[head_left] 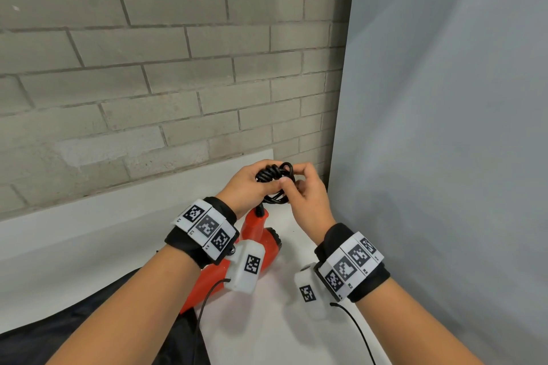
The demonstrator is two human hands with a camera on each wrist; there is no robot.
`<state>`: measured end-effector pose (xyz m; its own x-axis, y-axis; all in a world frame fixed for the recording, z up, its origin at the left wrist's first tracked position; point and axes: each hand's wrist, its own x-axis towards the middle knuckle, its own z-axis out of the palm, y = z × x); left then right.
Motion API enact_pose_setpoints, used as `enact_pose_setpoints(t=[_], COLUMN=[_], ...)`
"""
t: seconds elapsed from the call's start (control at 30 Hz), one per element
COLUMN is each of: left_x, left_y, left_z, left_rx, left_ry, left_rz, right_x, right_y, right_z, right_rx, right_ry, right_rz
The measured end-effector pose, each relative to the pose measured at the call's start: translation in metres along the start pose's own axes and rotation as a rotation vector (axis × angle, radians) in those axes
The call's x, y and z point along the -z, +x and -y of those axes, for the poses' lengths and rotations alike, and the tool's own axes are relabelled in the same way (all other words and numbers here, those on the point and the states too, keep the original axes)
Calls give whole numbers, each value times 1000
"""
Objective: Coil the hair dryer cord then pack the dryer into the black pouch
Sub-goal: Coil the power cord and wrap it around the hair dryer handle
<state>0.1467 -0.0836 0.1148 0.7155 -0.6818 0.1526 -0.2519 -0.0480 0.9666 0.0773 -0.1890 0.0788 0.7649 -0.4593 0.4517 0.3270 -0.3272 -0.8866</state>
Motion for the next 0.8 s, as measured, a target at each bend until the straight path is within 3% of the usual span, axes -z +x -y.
enact_pose_setpoints(t=[0.43, 0.53, 0.7, 0.8], left_x=[-12, -10, -9, -13], left_y=[-9, -10, -7, -7], left_z=[3, 7, 10, 9], left_rx=[33, 32, 24, 27], left_ry=[45, 48, 57, 72], left_rz=[23, 10, -8, -3], right_x=[0, 9, 16, 0], right_y=[-7, -11, -23, -33], right_z=[-15, -26, -45, -50], right_rx=[-13, -78, -253, -263], right_ry=[-79, -35, -143, -156], right_rz=[-67, 114, 603, 683])
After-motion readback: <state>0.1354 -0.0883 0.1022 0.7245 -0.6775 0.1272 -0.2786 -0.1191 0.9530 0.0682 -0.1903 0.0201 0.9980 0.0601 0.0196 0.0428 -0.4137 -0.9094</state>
